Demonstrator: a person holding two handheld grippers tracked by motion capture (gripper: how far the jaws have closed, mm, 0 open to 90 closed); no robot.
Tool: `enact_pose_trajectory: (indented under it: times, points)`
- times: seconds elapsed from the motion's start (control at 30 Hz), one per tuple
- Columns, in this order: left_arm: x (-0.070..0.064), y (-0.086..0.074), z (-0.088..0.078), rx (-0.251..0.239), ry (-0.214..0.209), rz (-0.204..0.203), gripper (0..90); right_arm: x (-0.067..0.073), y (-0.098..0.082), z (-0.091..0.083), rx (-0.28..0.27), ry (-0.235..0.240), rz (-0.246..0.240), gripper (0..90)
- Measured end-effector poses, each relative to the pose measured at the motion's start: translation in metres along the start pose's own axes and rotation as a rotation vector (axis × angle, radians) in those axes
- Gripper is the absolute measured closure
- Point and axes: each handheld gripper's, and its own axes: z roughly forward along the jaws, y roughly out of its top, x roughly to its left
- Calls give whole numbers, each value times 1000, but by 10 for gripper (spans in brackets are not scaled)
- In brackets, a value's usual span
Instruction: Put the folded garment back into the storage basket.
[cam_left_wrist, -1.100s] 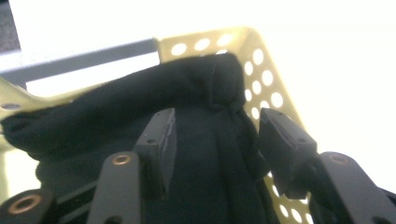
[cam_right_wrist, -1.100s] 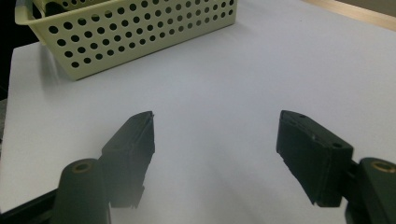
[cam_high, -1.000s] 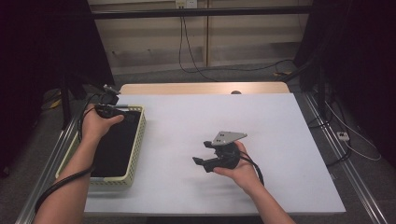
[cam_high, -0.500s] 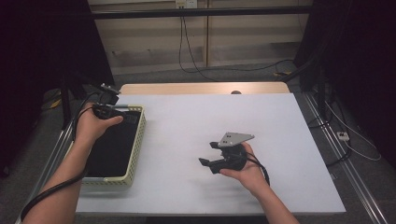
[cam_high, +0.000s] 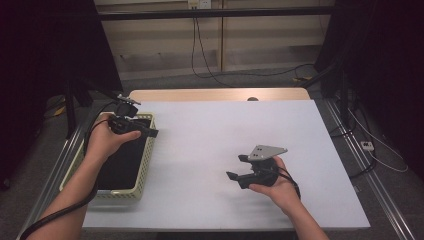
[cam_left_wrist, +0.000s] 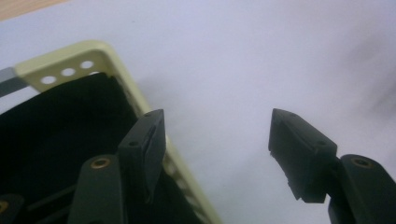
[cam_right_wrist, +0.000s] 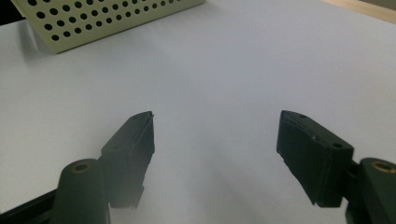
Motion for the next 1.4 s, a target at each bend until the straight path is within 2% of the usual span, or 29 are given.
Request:
enact_pose_trajectory:
  times: [0.3, 0.6, 0.67, 0.8, 1.13, 1.33, 1.4]
  points:
    - [-20, -9, 6, -1, -38, 64, 360, -6, -10, -13, 7, -17, 10, 278]
    - [-41, -22, 15, -7, -93, 91, 350, -9, -19, -21, 11, -15, 17, 276]
    - [-44, -24, 17, -2, -99, 110, 347, -9, -21, -24, 13, -19, 16, 276]
    - [-51, -29, 19, -3, -115, 114, 341, -10, -24, -29, 14, -25, 19, 276]
    - [-63, -46, 24, -5, -136, 135, 329, -14, -34, -40, 19, -41, 29, 274]
    - [-71, -56, 26, -3, -138, 167, 322, -18, -40, -47, 22, -56, 42, 271]
    - [-73, -59, 27, -7, -139, 164, 320, -18, -41, -49, 26, -60, 44, 270]
